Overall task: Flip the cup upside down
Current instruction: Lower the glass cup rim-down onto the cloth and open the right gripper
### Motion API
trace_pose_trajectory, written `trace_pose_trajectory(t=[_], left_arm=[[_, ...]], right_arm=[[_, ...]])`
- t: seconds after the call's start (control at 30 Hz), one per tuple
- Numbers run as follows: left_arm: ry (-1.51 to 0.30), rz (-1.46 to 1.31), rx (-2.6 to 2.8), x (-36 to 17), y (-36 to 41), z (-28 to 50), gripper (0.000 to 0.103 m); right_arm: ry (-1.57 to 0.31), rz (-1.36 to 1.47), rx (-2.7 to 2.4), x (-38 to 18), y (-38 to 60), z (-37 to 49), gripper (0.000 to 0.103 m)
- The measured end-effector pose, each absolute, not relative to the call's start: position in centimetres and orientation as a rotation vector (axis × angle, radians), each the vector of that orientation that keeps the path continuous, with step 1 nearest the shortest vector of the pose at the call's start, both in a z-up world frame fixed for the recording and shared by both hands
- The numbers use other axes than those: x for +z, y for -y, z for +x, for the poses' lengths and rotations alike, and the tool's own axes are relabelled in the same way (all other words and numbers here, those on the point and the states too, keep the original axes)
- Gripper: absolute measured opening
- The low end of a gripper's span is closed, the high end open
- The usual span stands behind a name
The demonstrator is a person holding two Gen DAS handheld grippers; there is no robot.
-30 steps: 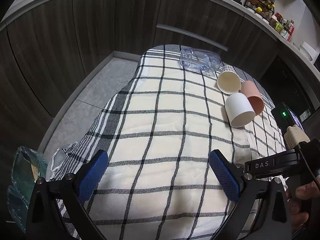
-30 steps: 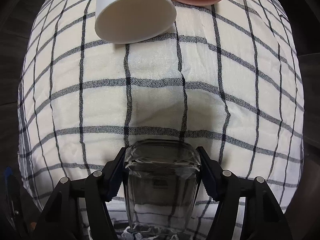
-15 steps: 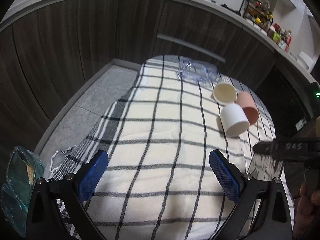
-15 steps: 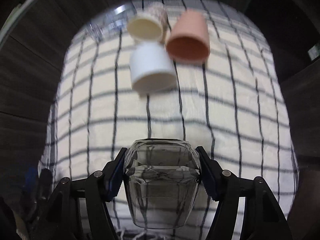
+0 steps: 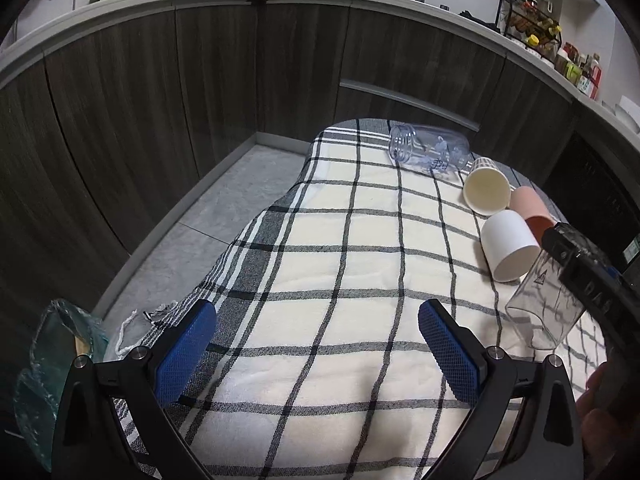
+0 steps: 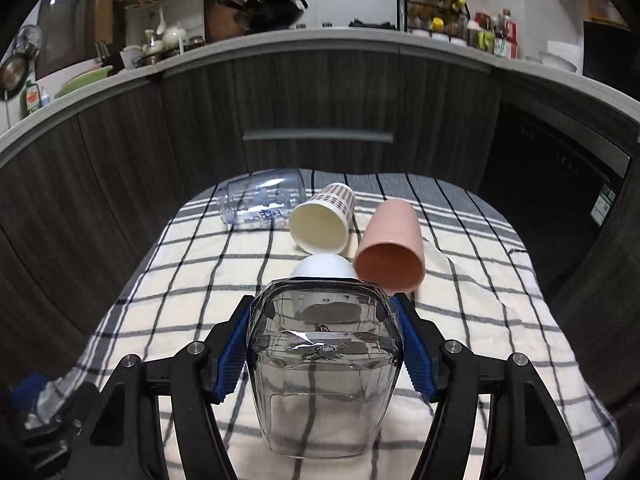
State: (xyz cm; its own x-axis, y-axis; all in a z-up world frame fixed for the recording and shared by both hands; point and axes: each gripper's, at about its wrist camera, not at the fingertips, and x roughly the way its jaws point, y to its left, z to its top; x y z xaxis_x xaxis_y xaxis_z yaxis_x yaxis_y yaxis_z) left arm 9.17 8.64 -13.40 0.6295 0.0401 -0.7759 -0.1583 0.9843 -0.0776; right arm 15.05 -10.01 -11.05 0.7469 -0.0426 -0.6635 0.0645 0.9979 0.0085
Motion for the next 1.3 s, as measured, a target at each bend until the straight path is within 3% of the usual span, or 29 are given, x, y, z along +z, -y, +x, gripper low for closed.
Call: trace_pose_trajectory(t=[0.37, 0.9, 0.97, 1.03, 1.1, 1.3], left_arm=[[-0.882, -0.086, 0.109, -14.2, -7.3, 9.4, 0.103], [-0.889, -0.067, 0.089, -14.4, -6.5, 9.4, 0.103], [-0.885, -0.063, 0.089, -14.3, -6.5, 9.4, 0.103], [-0.882, -0.067, 0.091, -14.2, -6.6, 9.3, 0.103], [-0.883, -0.079, 0.090, -14.0, -6.8, 9.2, 0.103], [-0.845, -0.131, 0.062, -11.9, -7.2, 8.1, 0.103]], right_arm=[[-0.672, 0.066, -0.107, -14.8, 10.3, 13.3, 0.067], [-0.642, 0.023, -0.100, -15.5, 9.5, 10.9, 0.067], [-0.643, 0.023, -0.101, -15.5, 9.6, 10.8, 0.068], [-0.650, 0.034, -0.101, -15.5, 9.7, 10.8, 0.081], [-0.648, 0.045, -0.112, -15.2, 10.0, 10.8, 0.086], [-0.616, 0.043, -0.097, -12.2, 10.5, 9.5, 0.088]])
